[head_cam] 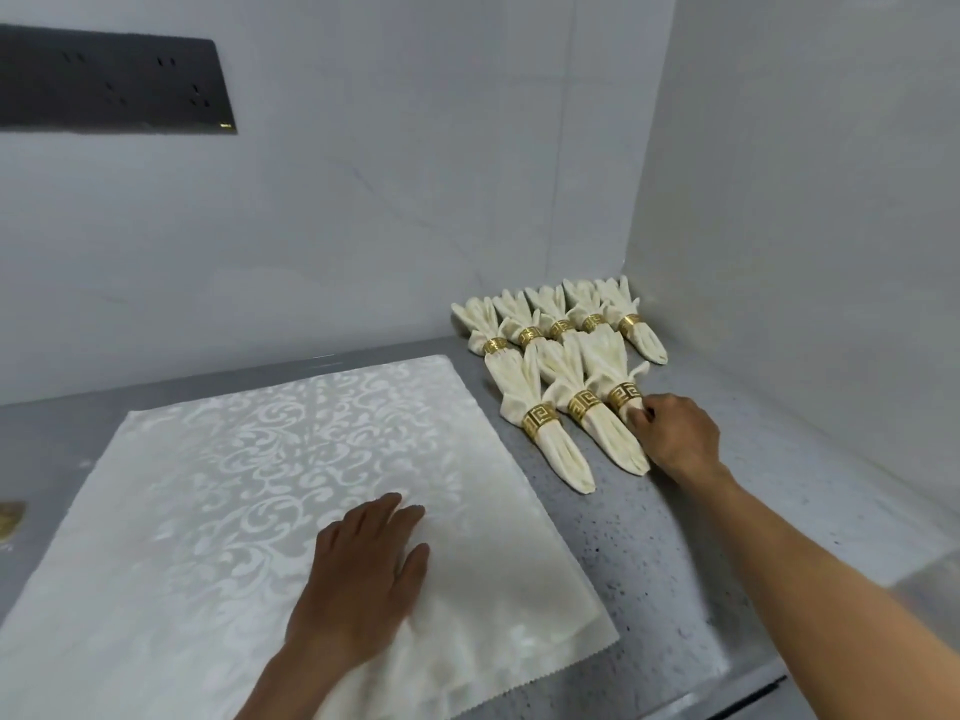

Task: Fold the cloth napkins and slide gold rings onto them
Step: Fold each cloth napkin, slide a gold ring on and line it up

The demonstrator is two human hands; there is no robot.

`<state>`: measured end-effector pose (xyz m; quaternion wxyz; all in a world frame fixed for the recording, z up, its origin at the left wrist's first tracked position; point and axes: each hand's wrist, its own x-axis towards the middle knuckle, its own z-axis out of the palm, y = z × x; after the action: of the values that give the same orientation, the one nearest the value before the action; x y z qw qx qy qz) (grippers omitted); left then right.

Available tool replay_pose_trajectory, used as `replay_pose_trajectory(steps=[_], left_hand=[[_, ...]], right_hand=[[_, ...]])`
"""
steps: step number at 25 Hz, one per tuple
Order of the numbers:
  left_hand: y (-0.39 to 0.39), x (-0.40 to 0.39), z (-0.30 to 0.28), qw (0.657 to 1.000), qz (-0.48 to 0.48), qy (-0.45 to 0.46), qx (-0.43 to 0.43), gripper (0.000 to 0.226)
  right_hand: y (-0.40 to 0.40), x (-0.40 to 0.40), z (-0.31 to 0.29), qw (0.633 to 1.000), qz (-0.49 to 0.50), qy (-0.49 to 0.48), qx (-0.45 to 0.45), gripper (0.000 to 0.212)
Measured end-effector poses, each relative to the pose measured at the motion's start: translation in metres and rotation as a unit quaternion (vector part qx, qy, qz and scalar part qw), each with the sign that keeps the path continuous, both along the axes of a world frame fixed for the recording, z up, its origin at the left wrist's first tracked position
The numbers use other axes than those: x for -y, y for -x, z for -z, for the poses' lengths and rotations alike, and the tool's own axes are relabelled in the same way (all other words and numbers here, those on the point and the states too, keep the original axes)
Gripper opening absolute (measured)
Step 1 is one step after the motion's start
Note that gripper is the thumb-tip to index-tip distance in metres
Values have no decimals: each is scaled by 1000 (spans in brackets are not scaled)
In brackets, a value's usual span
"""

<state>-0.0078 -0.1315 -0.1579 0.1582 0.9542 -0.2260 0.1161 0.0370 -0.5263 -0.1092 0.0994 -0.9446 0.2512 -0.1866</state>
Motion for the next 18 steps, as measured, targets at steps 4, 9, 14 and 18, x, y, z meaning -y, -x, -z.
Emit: replay_pose_trajectory(steps=[4,9,14,18], left_hand=[[-1,2,-2,1000,5,-4,6,64],[5,2,-12,1000,13,-15,-5,73],[16,-4,-36,989,0,149,-21,32],[67,-87,-46,995,35,84,-42,27]], right_hand=[[-1,0,-3,998,-1,-3,-56,38],[37,-47,-17,992,-21,103,70,32],[107,-182,-9,920,-389,20,48,15],[139,-232,7,837,-543,1,-68,36]])
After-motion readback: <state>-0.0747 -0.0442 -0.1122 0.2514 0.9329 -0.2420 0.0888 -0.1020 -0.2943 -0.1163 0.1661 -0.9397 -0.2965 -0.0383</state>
